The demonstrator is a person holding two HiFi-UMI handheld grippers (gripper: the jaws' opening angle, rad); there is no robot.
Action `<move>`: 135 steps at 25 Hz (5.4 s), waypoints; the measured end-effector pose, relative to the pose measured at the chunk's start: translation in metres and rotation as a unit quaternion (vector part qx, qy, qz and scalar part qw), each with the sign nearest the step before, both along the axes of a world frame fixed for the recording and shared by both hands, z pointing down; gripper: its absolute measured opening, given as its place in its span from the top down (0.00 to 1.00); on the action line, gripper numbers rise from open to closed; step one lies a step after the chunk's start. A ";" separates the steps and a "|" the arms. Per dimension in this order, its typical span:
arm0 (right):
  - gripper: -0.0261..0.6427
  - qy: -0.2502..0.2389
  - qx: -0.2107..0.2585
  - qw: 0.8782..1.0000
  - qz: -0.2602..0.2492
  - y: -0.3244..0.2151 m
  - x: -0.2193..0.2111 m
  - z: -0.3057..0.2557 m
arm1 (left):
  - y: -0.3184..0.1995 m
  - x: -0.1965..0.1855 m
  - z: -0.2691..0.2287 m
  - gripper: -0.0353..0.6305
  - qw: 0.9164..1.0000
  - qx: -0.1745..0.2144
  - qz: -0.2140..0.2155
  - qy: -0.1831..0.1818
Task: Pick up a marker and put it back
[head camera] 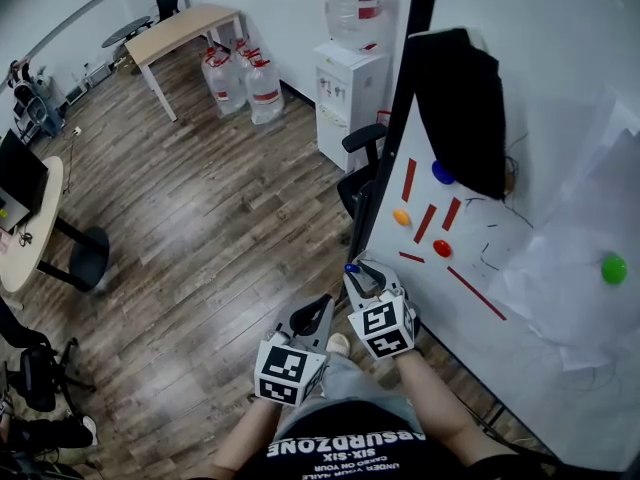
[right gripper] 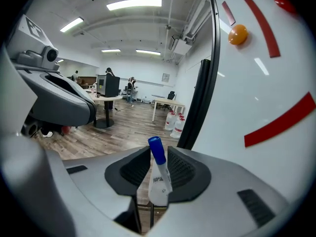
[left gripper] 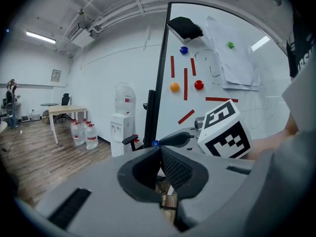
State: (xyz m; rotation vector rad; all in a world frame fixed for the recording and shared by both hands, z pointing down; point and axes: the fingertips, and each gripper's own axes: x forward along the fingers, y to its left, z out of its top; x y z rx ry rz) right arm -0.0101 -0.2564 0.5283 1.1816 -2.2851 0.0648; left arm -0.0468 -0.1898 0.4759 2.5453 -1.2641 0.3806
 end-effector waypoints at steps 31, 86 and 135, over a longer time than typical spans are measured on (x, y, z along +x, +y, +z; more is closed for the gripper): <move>0.86 -0.024 0.050 0.998 0.016 0.010 0.009 -0.038 | 0.014 -0.005 -0.005 0.93 1.000 0.006 -0.004 -0.003; 0.86 -0.141 0.107 0.984 0.031 0.086 0.038 -0.124 | 0.032 0.017 -0.029 0.94 0.999 0.032 0.019 -0.001; 0.86 -0.136 0.019 0.990 0.025 0.106 0.047 -0.059 | 0.050 0.036 -0.015 0.94 1.000 0.014 0.022 -0.006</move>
